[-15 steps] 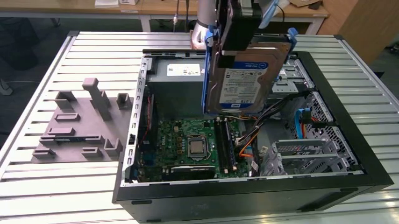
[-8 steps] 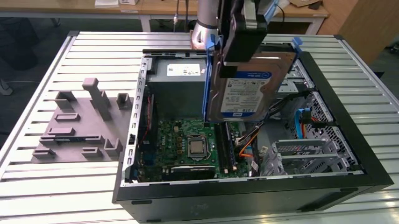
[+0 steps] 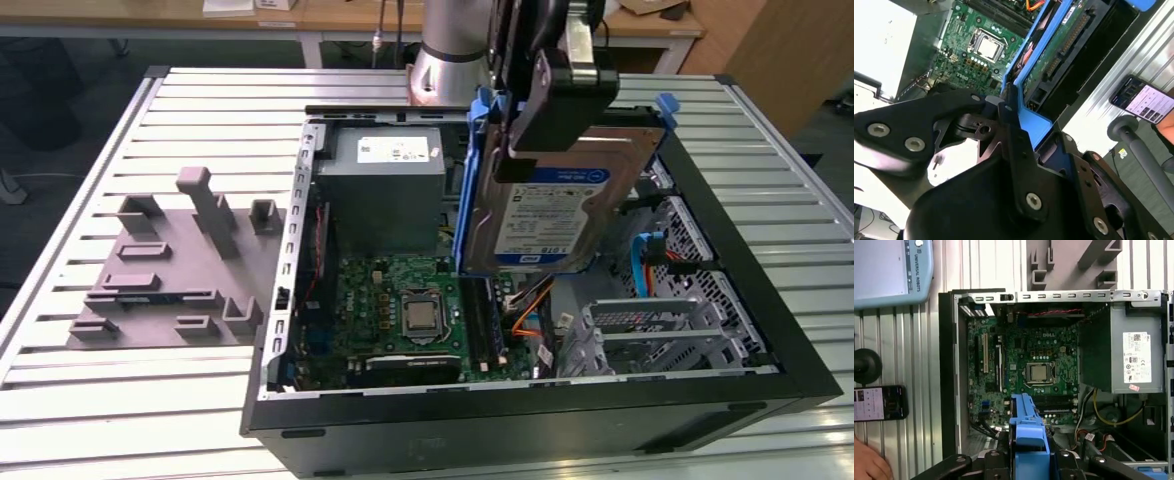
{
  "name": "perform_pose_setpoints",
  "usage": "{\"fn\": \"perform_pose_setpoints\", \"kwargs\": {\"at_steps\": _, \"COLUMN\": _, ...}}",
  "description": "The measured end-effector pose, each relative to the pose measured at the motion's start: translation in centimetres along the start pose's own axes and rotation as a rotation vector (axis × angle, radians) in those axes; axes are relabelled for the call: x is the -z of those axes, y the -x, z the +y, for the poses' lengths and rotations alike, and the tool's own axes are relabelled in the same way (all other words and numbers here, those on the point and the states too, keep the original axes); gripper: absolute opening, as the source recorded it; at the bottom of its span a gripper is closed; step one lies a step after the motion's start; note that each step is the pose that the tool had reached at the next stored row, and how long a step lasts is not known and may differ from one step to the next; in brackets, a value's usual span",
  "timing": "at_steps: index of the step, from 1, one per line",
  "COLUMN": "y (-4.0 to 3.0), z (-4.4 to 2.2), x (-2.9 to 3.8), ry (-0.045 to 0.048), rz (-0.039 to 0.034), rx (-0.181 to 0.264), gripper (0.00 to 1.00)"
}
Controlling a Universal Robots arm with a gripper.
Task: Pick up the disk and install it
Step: 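Insert the disk into the insertion slot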
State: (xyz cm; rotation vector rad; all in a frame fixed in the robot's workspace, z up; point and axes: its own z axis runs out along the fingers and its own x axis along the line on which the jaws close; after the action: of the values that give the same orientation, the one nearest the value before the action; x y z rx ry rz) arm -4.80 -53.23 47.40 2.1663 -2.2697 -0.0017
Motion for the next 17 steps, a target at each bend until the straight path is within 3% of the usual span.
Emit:
{"fn": "perform_pose_setpoints", "kwargs": {"at_steps": 13, "y": -0.05, "z": -0.02, "x": 0.00, "ry": 0.0000, "rz": 0.0000, "rx": 0.000, "gripper": 0.36}}
{"fn": "perform_pose_setpoints", "kwargs": {"at_steps": 17, "y": -0.51, "z": -0.05, "x": -0.05, "ry": 0.0000, "rz": -0.0001, "rx": 0.000, "gripper": 0.36}}
